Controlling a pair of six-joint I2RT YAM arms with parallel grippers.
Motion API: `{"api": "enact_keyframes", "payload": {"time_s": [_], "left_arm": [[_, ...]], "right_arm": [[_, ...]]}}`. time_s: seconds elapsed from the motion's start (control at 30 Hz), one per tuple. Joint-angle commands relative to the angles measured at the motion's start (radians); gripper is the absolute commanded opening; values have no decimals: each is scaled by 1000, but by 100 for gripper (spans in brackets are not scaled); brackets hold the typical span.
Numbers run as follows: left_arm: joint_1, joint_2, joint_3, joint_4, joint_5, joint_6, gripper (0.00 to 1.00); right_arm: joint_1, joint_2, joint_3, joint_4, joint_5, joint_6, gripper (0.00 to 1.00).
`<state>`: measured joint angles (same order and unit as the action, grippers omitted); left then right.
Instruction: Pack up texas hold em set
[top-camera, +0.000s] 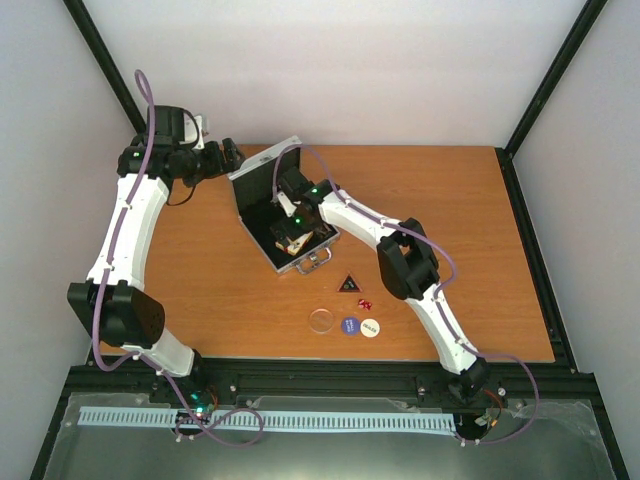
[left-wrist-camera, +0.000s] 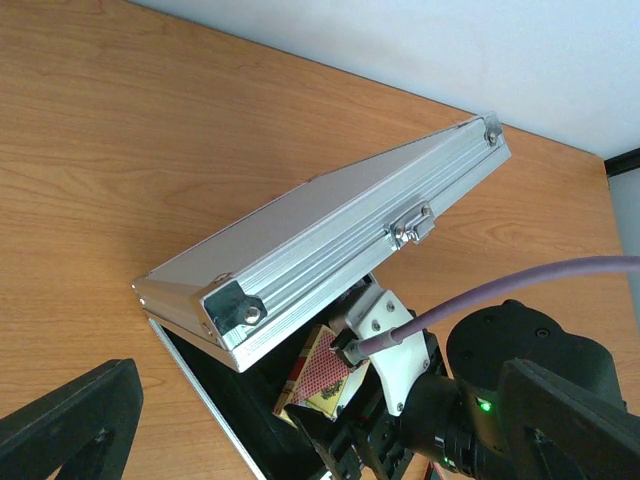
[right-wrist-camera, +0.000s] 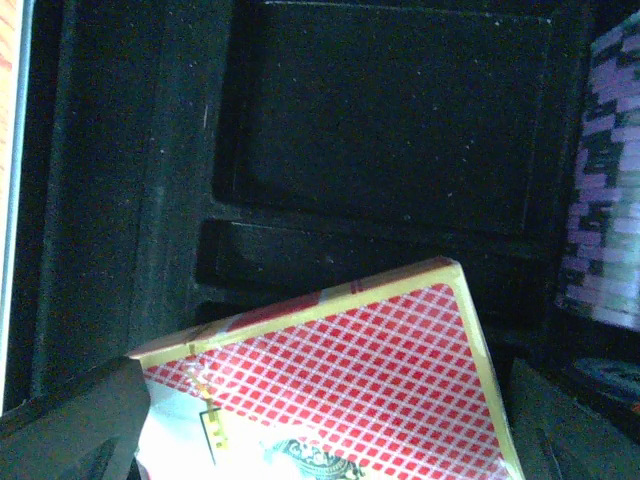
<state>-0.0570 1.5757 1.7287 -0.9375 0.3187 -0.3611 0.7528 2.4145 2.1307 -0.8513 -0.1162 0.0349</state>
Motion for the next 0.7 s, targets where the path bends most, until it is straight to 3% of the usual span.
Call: {"api": "enact_keyframes", "payload": {"time_s": [0.0,0.27,0.67], "left_arm": [[-2,1,20,5,7,21,100],[-1,3,20,6,9,20,100],[-2,7,38,0,9,20,100]], "right_arm": [[-3,-41,-16,-80,48,17,100],[-3,-7,130,-75,49,28,100],[-3,86,200,-48,-189,40,100]]}}
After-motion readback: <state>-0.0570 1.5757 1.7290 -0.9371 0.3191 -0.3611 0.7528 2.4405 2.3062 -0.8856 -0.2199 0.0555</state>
